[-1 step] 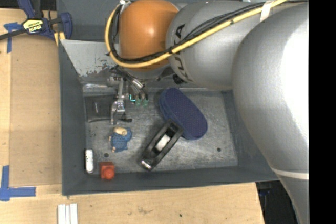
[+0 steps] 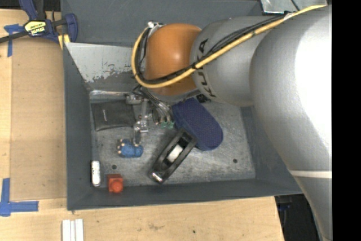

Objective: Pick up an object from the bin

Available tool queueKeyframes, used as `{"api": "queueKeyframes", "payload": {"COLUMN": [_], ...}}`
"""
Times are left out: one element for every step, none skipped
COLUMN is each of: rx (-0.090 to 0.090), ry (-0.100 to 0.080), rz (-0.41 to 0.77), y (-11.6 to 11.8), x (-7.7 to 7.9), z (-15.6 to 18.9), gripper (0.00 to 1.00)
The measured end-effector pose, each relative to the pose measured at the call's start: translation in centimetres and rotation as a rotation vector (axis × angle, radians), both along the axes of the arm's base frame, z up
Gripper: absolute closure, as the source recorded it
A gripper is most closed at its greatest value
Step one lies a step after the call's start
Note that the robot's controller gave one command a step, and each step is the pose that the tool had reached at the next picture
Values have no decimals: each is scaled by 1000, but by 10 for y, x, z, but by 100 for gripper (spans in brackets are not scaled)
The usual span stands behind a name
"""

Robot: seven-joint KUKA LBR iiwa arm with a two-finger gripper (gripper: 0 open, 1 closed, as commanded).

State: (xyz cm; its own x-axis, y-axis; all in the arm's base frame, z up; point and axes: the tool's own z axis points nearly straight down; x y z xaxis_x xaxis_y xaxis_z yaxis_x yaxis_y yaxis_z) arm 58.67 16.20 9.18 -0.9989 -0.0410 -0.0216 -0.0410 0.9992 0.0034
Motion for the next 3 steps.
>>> {"api": "queueKeyframes", "payload": {"rx": [0, 9, 2], "ry": [16, 11, 12], "rz": [-231, -454, -496], "y": [-1, -62, -178], "x": [-31, -8, -35], "z": [-3, -17, -15], "gripper": [0, 0, 0]}}
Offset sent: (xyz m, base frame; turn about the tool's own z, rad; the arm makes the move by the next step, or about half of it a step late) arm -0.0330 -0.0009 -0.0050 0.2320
